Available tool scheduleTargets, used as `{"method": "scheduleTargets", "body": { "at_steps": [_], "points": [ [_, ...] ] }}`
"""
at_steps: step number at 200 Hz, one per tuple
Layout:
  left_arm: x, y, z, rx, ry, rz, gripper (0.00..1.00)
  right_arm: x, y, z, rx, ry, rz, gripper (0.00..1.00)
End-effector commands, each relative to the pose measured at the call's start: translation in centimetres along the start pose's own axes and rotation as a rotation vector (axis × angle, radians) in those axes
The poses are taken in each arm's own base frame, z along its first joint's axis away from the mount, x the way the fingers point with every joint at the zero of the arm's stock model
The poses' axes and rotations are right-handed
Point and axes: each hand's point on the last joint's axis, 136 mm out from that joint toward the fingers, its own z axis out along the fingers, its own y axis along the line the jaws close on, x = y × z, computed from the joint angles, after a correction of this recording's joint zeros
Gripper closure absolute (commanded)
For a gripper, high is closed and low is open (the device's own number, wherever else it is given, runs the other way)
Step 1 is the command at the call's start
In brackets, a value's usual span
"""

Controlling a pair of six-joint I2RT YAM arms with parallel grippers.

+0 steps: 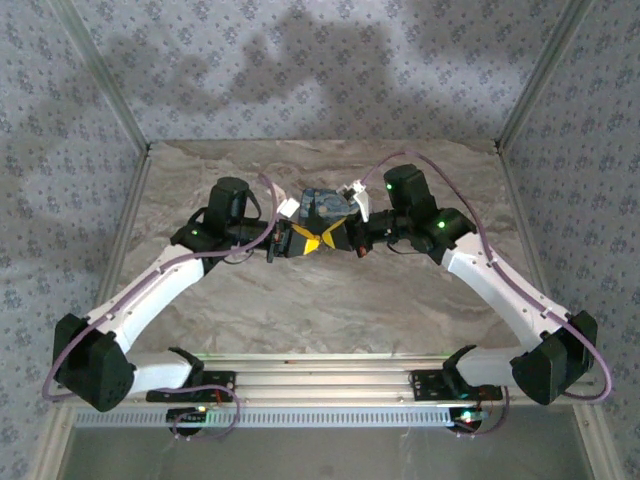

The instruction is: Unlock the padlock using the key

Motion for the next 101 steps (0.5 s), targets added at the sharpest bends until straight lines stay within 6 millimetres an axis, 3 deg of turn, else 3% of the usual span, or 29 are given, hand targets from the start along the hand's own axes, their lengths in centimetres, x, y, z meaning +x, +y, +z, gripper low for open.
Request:
{"method": "scheduleTargets", "body": {
  "at_steps": [1,12,20,48,56,64,76,101],
  "points": [
    [-1.5,-1.6,-0.4,0.043,-0.05,0.031,1.0,-0.9,0.6,0.1,-0.034,-0.04,0.008,0.94],
    [-1.7,-1.7,-0.5,0.046,-0.056,0.025,1.0,-1.4,0.8,0.0,-0.041,-0.061,0.006,0.95],
    [-1.7,-1.7,-0.5,0.046,-0.058,0.022,1.0,-0.4,0.4,0.5,-0.049,-0.046,0.035,1.0],
    [-1.6,-0.9,-0.7,-0.025,-0.064,0.033,1.0,-0.5,-0.1,0.7,-0.025,-0.05,0.1,1.0],
    [-1.4,-0.5,-1.0,-0.068,-0.067,0.049,0.92,-0.4,-0.8,0.7,0.014,-0.049,0.141,1.0],
    [-1.4,-0.1,-1.4,-0.115,-0.073,0.073,0.77,-0.1,-1.7,0.6,0.063,-0.05,0.197,1.0],
    [-1.4,0.2,-2.0,-0.177,-0.086,0.119,0.62,0.2,-3.2,0.3,0.133,-0.058,0.292,1.0],
    [-2.0,1.0,-3.2,-0.338,-0.143,0.256,0.52,1.7,-6.1,-0.4,0.302,-0.063,0.481,1.0]
  ]
}}
